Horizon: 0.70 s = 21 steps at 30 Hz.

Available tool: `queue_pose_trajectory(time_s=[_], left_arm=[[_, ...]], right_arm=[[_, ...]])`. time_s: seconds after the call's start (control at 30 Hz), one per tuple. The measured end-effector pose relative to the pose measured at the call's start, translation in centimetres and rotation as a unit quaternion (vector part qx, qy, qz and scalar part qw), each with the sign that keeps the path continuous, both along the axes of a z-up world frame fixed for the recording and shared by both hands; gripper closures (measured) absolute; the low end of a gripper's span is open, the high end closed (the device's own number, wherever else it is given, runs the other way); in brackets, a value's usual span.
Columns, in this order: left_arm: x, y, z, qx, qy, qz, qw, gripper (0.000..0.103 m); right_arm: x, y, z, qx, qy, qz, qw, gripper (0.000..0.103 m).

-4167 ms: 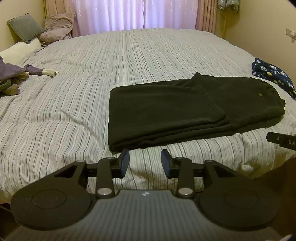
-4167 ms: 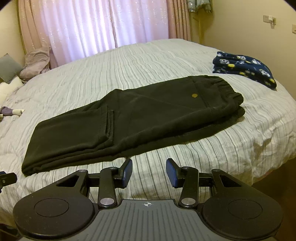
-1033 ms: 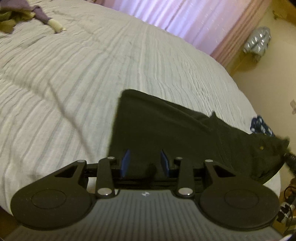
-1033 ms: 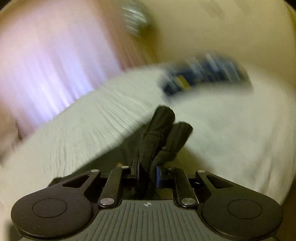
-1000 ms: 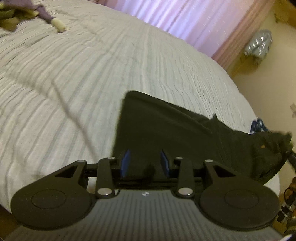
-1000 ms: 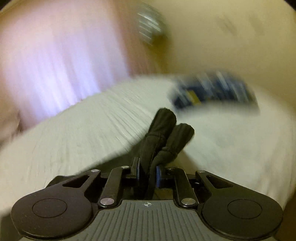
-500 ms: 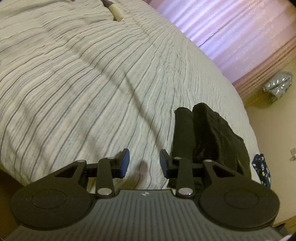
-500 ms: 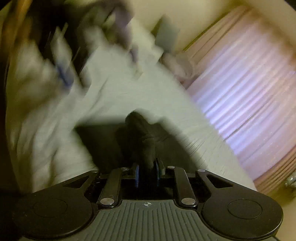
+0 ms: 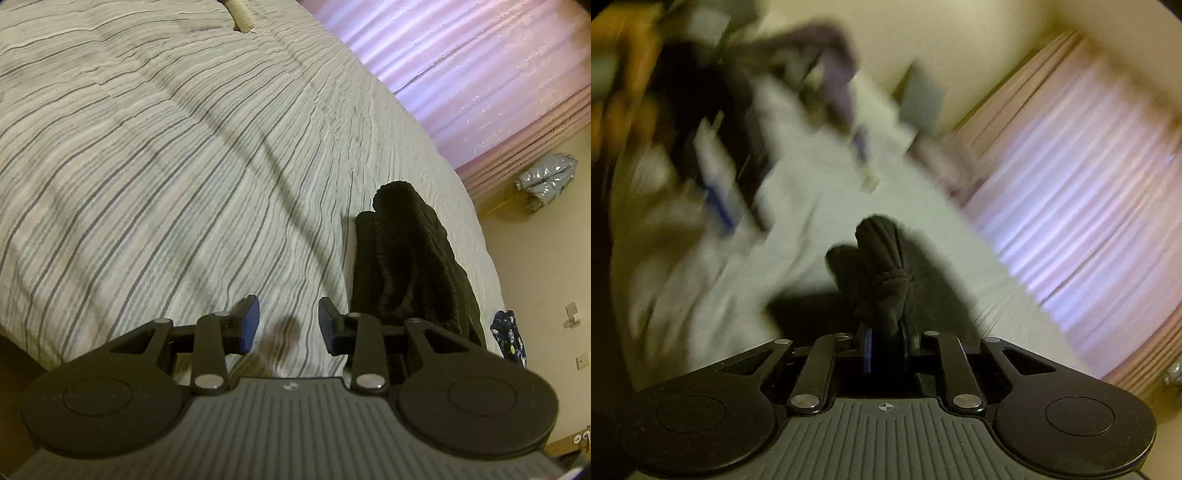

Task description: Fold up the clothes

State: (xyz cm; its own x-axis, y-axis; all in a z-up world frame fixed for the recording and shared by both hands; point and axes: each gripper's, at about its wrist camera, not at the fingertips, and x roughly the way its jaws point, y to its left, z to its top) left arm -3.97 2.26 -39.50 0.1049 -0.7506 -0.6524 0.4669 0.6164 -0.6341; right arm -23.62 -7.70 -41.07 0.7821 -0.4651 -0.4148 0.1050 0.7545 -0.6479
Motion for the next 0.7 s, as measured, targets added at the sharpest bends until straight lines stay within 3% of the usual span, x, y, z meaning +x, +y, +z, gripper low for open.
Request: queue_pose_trajectory(time_s=[0.23,0.3,0.4,0.47,0.5,0.6,0.7], left_arm=[[-0.1,0.0,0.2,0.0,-0.001,-0.001,1.0,0.073],[-0.2,0.1,0.4,-0.004,0.003,-0.002,1.0,0.073],[-0.3,0.4,1.0,-0.014,0.007,-0.001,0.9999,0.072],[-0.3,0.6,1.3,-0.021,0.013,0.001,0.9997,0.072],[-0.3,0.7,1.5,-0.026,0.016,0.0,0.9995,0.072],[-0.5,0.6,2.1,-0.046,0.027,-0.008,0.9985,0.071],[-0.6,0.0,2.3,-0.071,0.05,-0.018,0.9961,0.067]], right_arm=[[0.6,-0.2,1.1,0.002,-0.011,-0.017,1.0,0.088],[-0.5,0.5,-0.2,-0.005,0.019,-0.013,1.0,0.077],[-0.6,1.3,-1.2,-0.037,0.029,-0.018,0.999,0.064],[-1.1,1.0,-0.3,-0.013,0.022,-0.026,0.999,0.046],[-1.6,0.8,0.2,0.001,0.012,-0.029,1.0,0.032],[-4.0,0.1,1.7,0.041,-0.017,-0.048,0.998,0.031],[-7.4,-1.1,3.1,0.082,-0.057,-0.114,0.988,0.031]])
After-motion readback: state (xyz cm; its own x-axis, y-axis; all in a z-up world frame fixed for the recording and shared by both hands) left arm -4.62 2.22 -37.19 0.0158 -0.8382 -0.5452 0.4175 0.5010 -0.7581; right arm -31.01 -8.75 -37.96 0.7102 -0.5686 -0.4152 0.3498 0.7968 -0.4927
